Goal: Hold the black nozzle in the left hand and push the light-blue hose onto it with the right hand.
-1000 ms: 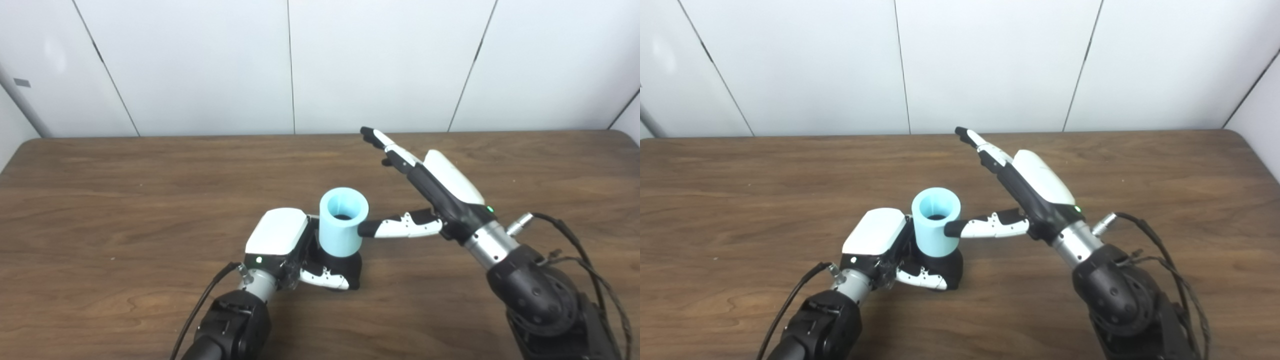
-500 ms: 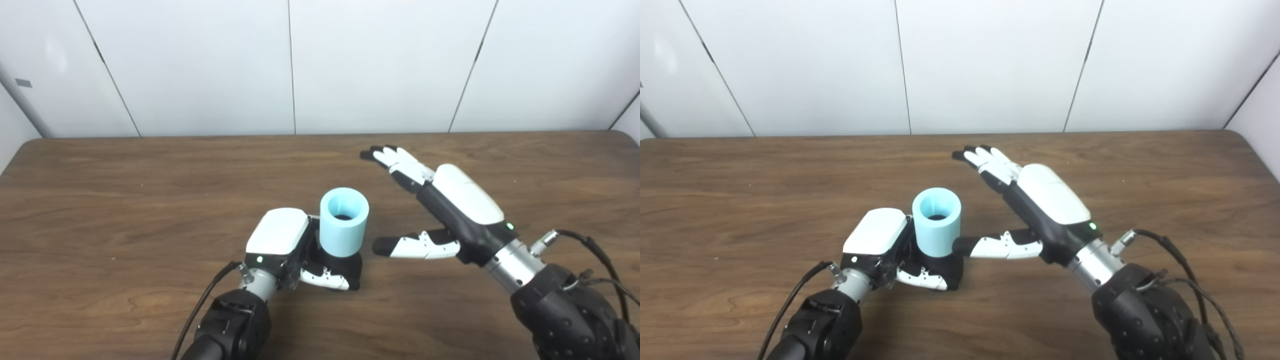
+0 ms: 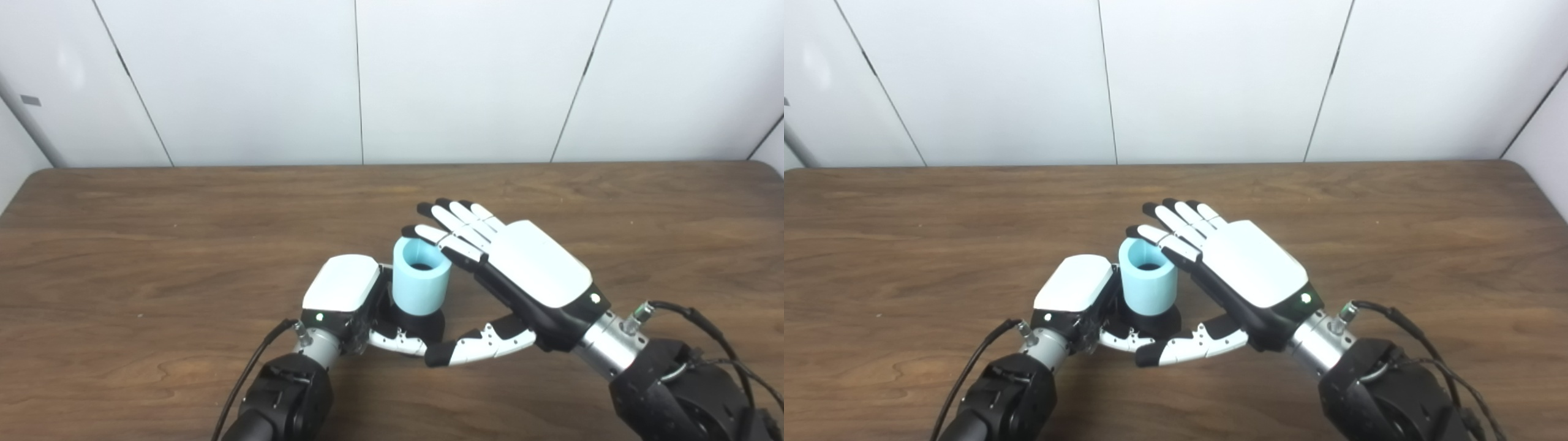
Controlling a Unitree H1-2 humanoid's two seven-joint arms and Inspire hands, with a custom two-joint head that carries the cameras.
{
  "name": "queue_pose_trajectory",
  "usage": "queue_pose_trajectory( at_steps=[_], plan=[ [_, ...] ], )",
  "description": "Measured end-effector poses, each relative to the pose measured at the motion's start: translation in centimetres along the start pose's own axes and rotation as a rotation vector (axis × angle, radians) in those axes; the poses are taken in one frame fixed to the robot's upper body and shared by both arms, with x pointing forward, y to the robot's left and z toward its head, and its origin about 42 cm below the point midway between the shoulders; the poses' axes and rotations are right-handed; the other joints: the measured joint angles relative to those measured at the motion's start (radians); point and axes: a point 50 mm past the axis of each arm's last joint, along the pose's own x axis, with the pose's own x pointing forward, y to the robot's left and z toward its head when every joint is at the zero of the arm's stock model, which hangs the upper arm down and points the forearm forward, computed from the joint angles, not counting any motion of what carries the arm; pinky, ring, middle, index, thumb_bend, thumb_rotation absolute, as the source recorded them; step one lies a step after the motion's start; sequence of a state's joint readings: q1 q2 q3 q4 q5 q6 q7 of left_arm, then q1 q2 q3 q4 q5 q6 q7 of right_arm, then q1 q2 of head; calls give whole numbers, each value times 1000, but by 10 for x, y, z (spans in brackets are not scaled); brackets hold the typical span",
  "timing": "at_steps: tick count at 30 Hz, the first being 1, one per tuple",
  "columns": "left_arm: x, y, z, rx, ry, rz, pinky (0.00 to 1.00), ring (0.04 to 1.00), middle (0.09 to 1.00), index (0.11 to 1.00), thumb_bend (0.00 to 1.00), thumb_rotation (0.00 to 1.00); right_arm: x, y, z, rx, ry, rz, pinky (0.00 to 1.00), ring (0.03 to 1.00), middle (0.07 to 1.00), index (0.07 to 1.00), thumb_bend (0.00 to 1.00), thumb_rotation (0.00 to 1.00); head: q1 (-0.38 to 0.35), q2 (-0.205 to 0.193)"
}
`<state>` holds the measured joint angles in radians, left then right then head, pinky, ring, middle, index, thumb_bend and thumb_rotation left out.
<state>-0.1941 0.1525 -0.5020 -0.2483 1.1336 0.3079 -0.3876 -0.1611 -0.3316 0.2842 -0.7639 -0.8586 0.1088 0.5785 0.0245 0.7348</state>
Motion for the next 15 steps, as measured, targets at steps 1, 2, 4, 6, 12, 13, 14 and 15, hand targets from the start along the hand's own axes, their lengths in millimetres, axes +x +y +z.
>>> queue_pose_trajectory(
  at_steps=[1,2,4,6,12,13,14,15],
  plan=[
    [0,0,0,1,0,-1,345,423,419,508,522,0,0,0,1,-2,-4,1,1000,1000,992,921,711,1000,0,0],
    [0,0,0,3,0,-1,346,425,416,513,521,0,1,1,2,-4,-6,5,997,1000,991,920,714,1000,2,2],
    [0,0,1,5,-1,-1,341,421,413,522,519,0,3,2,5,-5,-13,6,991,1000,985,915,719,1000,-2,3],
    [0,0,1,8,-2,-1,355,431,415,529,518,0,4,3,7,-7,-23,3,987,1000,980,914,721,1000,-2,3],
    [0,-1,1,8,-2,0,352,423,412,521,519,0,4,5,8,-18,-29,48,986,1000,967,918,712,1000,2,8],
    [0,-1,1,7,-2,0,354,424,412,519,519,0,4,5,8,-18,-30,52,981,1000,964,917,710,1000,2,8],
    [0,-1,1,7,-1,0,354,423,411,517,519,0,4,6,8,-17,-30,56,977,999,964,917,708,1000,2,8],
    [0,0,1,7,-1,0,349,419,409,515,519,0,4,6,8,-16,-30,57,975,998,964,917,708,1000,2,8]
  ],
)
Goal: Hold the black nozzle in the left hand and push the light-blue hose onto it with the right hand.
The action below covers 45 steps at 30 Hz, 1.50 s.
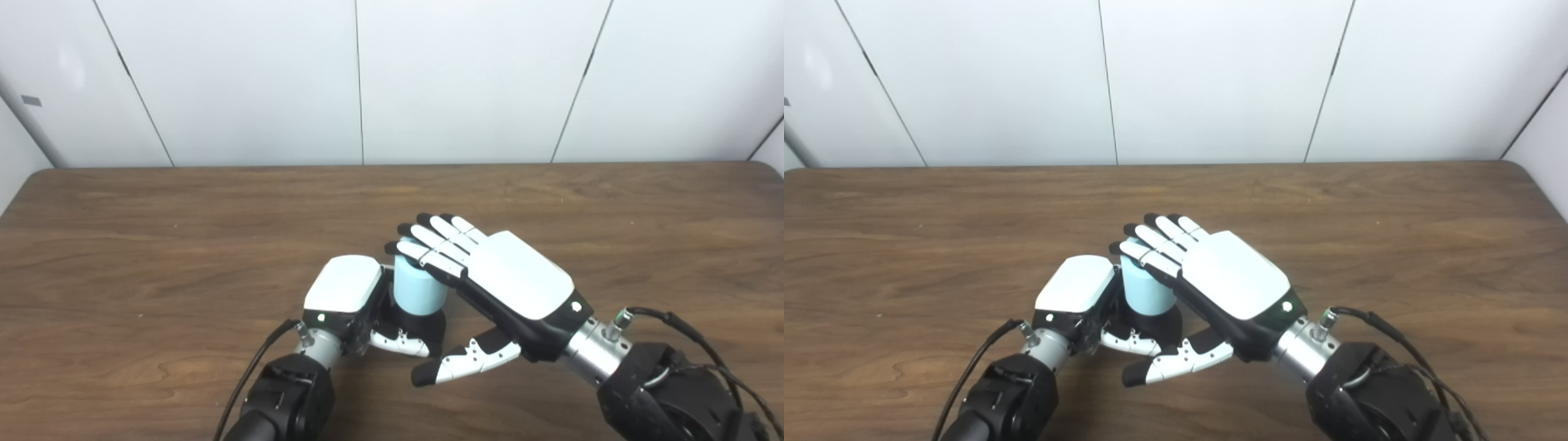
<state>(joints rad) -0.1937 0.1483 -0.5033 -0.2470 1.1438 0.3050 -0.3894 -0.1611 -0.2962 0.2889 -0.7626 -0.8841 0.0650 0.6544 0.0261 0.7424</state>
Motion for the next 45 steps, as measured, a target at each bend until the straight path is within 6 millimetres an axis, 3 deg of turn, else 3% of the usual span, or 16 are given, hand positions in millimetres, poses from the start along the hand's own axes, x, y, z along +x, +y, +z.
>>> queue_pose_trajectory(
  at_steps=[20,28,45],
  plan=[
    [0,0,1,-2,6,-1,317,399,408,504,521,0,-3,2,-1,26,-5,20,930,965,932,907,692,1000,2,9],
    [-1,1,1,-1,4,-6,354,432,415,510,522,0,3,12,0,25,-27,15,869,939,910,893,685,1000,3,9],
    [-2,1,-1,8,11,-10,326,405,402,509,520,0,7,22,-3,-9,-23,10,887,949,926,906,642,976,3,20]
  ],
)
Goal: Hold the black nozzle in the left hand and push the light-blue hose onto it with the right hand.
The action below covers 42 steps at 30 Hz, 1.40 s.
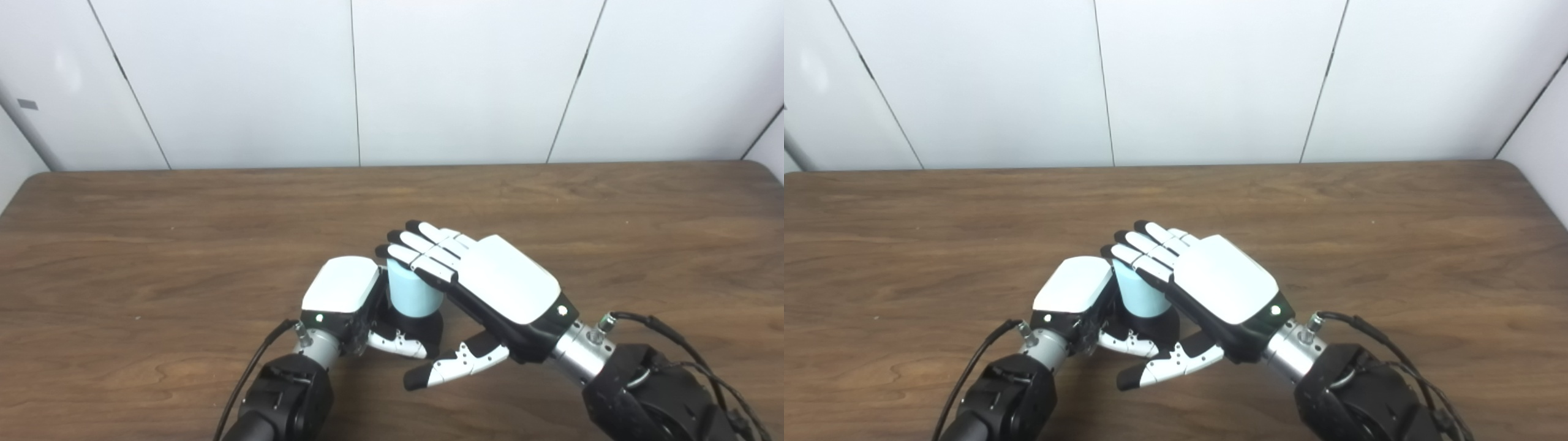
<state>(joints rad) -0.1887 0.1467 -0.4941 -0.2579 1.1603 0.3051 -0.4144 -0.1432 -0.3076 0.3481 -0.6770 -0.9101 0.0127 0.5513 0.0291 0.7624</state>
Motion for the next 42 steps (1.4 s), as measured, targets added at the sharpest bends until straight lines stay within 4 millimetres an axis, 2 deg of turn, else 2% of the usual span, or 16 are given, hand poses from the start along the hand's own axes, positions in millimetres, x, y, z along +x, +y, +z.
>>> queue_pose_trajectory(
  at_steps=[9,19,42],
  plan=[
    [0,1,1,6,-3,-13,319,399,400,509,519,0,-3,4,-2,-17,11,27,880,947,921,895,611,872,0,-2],
    [-1,1,0,5,-3,-14,326,404,402,509,520,0,-2,5,-1,-22,14,31,904,958,931,903,596,849,-6,-2],
    [-1,1,0,2,-6,-16,331,411,403,509,520,0,-2,3,-3,-13,19,23,878,961,938,915,618,906,-14,-3]
  ],
)
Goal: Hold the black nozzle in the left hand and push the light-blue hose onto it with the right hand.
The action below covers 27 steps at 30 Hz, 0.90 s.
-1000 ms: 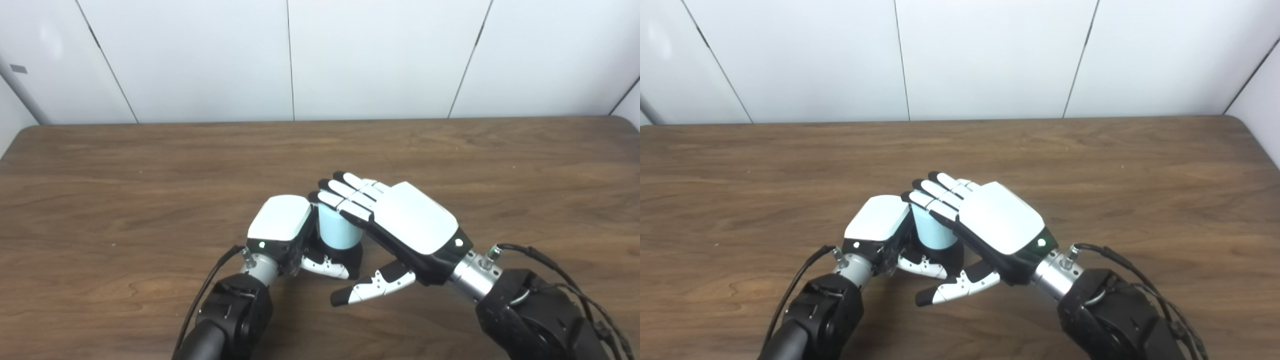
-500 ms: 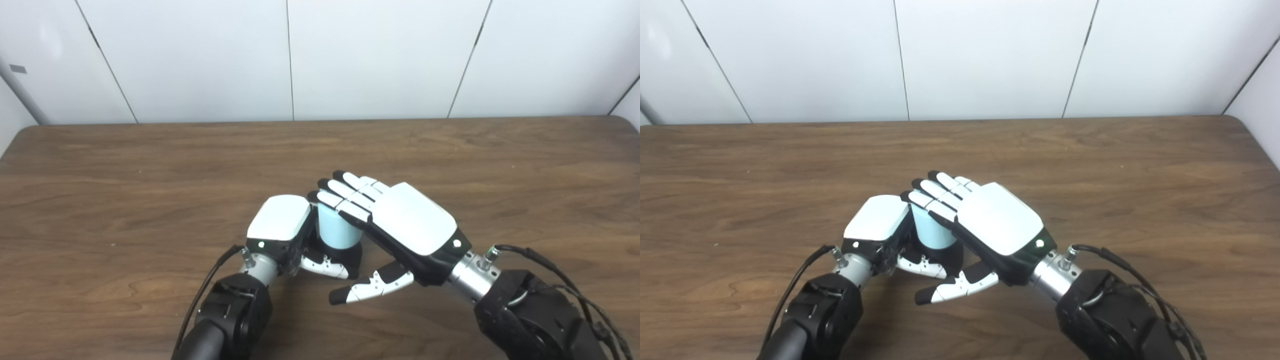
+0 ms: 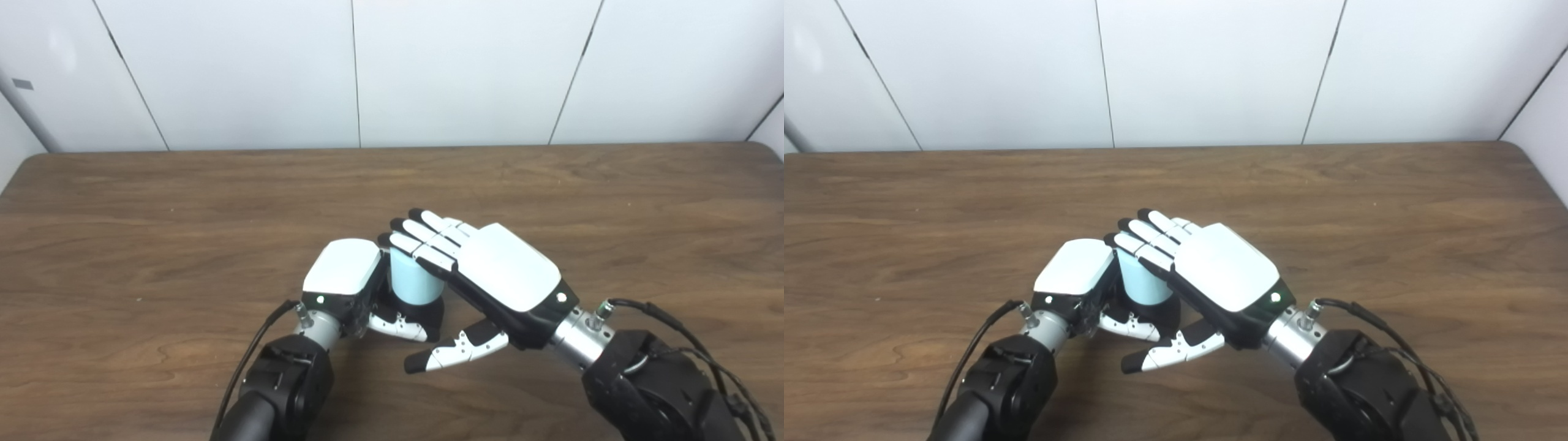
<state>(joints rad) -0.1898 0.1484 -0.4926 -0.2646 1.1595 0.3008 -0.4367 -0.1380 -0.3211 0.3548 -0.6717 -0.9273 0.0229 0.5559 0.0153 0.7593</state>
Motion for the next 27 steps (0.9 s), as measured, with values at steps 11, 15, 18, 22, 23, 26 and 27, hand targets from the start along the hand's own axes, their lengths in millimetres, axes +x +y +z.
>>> queue_pose_trajectory(
  at_steps=[11,15,18,22,23,26,27],
  plan=[
    [0,0,0,-3,-1,0,350,423,408,515,519,0,2,-4,-2,9,7,-15,875,957,936,931,601,875,-2,2],
    [0,0,-1,-9,-3,1,347,419,404,512,519,0,5,-5,-5,43,22,-40,873,958,940,937,598,869,-8,2],
    [0,0,-1,-13,-9,-2,334,409,400,508,519,0,9,-8,-8,69,44,-61,884,965,946,949,596,902,-8,0],
    [0,0,-1,-11,-11,-3,343,420,404,508,520,0,19,-27,-14,86,77,-127,906,973,955,957,592,921,-8,0],
    [0,0,-1,-11,-12,-3,352,426,406,510,520,0,21,-32,-14,87,81,-145,906,971,957,956,591,917,-3,0],
    [0,0,0,-10,-17,-3,352,426,407,512,520,0,26,-44,-16,98,97,-191,893,962,953,952,584,898,-3,3],
    [0,0,0,-10,-19,-3,350,424,407,514,520,0,26,-45,-16,107,105,-198,881,961,949,949,579,884,-5,3]
  ],
)
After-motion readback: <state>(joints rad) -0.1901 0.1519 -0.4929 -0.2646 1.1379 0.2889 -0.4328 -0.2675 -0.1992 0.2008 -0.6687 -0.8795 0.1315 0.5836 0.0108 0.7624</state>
